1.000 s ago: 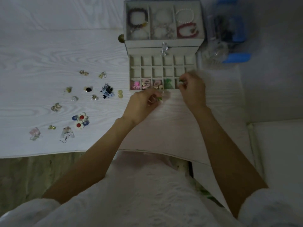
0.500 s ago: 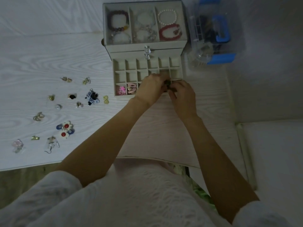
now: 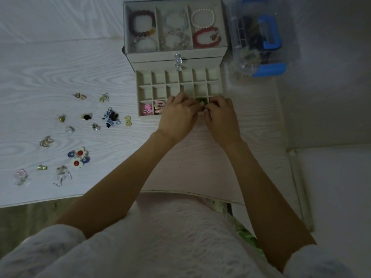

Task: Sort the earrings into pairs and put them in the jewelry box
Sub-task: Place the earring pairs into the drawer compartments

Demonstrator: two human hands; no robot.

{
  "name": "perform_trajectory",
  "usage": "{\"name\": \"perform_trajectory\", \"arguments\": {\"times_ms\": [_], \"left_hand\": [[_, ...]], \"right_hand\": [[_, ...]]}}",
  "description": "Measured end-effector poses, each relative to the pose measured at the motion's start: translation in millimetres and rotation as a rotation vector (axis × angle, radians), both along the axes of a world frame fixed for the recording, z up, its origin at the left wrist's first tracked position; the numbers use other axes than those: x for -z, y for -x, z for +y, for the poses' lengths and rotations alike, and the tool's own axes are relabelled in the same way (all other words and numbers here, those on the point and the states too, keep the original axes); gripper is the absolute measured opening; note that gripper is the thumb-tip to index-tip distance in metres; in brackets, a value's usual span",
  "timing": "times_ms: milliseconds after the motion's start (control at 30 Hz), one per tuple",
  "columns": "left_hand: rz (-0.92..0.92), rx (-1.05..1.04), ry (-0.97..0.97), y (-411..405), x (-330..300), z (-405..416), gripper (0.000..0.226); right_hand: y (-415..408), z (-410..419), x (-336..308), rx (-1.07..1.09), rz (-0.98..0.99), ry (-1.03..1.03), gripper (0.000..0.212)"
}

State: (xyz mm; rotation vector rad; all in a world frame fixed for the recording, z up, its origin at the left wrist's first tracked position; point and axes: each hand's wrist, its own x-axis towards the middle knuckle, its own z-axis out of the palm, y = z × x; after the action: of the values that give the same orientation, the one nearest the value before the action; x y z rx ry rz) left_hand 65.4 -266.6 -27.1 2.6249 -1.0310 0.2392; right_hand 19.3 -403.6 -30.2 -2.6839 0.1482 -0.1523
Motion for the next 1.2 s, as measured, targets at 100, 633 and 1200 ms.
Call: {"name": "perform_trajectory", "arguments": {"times_ms": [100,633,1200], "left_hand": [[0.026,0.010,-0.039,4.2,3.3,0.2,0.030],[0.274,-0.447,0.665,58.1,-47.4,110.4,0.016],[0.474,-0.351,-0.151,-45.4,11.4,203.8,0.049]], "right_hand": [[1.5,0.5,0.5,-0.009,-0.010,0.001,0.017],[15.1,81.7,-32.5,-0.260,-0.166,0.008,0.021],[-67.3,221.0,3.7,-0.343,0.109,0.228,0.032]]}}
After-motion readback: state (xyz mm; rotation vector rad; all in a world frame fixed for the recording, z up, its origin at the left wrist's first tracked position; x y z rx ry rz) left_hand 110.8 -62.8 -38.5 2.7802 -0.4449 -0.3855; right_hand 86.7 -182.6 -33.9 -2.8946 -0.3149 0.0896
